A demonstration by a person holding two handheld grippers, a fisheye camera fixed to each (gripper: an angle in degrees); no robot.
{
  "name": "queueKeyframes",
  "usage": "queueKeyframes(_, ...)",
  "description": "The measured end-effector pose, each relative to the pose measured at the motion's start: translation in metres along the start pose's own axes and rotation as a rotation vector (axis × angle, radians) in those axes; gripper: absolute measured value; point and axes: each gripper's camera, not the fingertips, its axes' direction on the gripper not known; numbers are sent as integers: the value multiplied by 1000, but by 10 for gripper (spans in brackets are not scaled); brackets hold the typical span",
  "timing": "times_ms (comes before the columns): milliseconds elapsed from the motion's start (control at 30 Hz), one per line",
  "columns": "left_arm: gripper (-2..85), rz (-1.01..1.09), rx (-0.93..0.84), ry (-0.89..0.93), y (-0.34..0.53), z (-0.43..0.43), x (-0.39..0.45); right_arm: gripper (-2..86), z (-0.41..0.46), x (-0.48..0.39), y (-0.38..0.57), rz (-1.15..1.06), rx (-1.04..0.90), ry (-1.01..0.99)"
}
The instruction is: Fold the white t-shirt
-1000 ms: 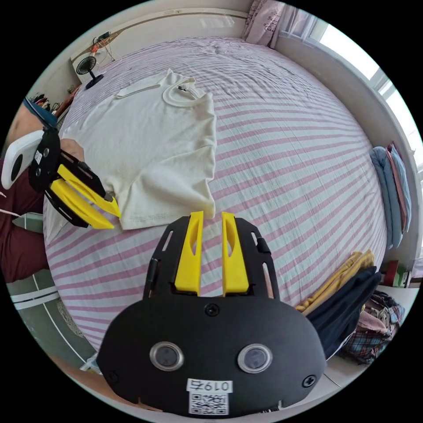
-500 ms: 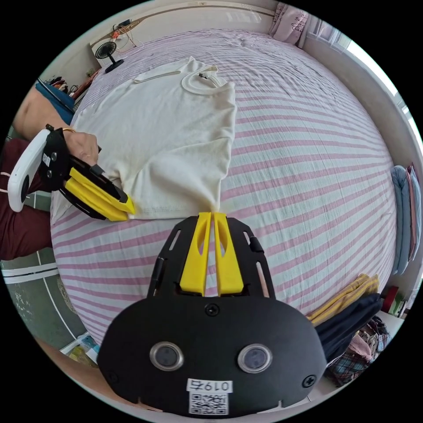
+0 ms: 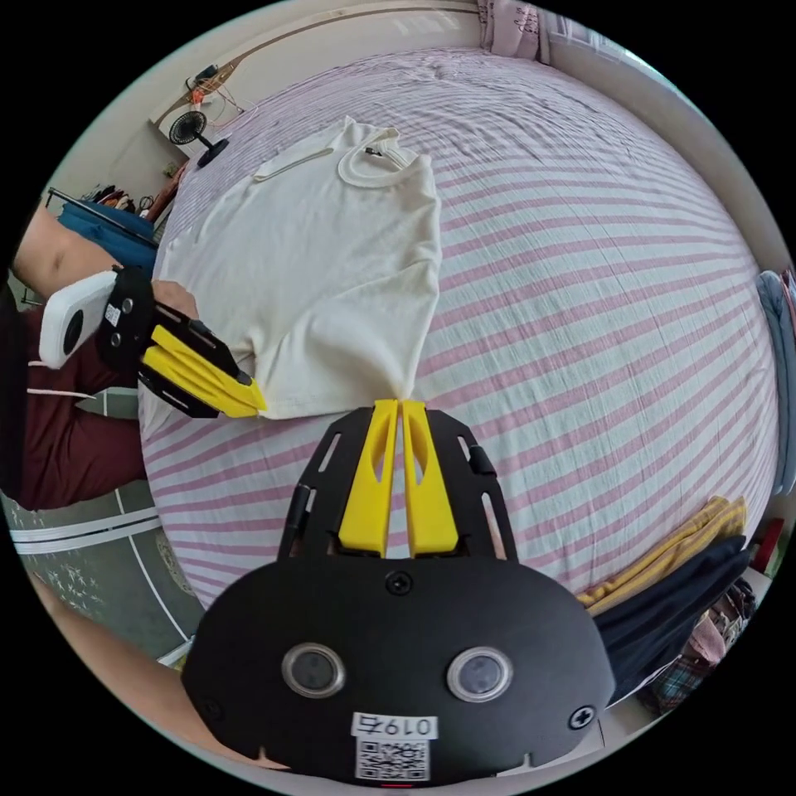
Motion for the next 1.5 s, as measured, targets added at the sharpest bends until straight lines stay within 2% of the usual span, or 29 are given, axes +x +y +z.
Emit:
queueKeyframes(133,9,-215,102,146,26,-16,-44,-9,-8,17,-7,48,30,-106)
queueKeyframes(333,9,-513,257,339,87,-26,-106,-9,-12,36,-35,99,-25,-283)
queueKeyframes(433,9,-663,320,435,122,-20,-132,-9,-9,42,-58,128,-127,-375)
queueKeyframes(533,9,-782,385,530,153,-12,-154,-8,-8,38,-85,123,-230,-382)
queueKeyframes(700,9,-774,370,368,174,-19,-169,-8,-25,4,-134,3,-160,-209)
queueKeyframes(867,11,-765,292,225,177,-18,-183,10,-3,-47,-166,-110,-104,-47)
queueKeyframes(967,12,-804,293,238,184,-10,-196,71,15,-58,-174,-62,-104,-67)
queueKeyframes(1133,12,-873,285,220,195,0,-209,38,19,-75,-171,12,-26,-108)
queueKeyframes(1267,10,-944,269,234,206,12,-217,-4,1,-99,-153,82,123,-1)
queueKeyframes(1367,10,-973,259,197,210,11,-225,-7,-1,-127,-137,149,138,58)
queueKeyframes(1433,9,-944,271,150,201,4,-233,-5,5,-157,-128,168,126,141)
queueKeyframes(1500,9,-818,213,91,164,3,-249,0,12,-199,-118,156,142,266)
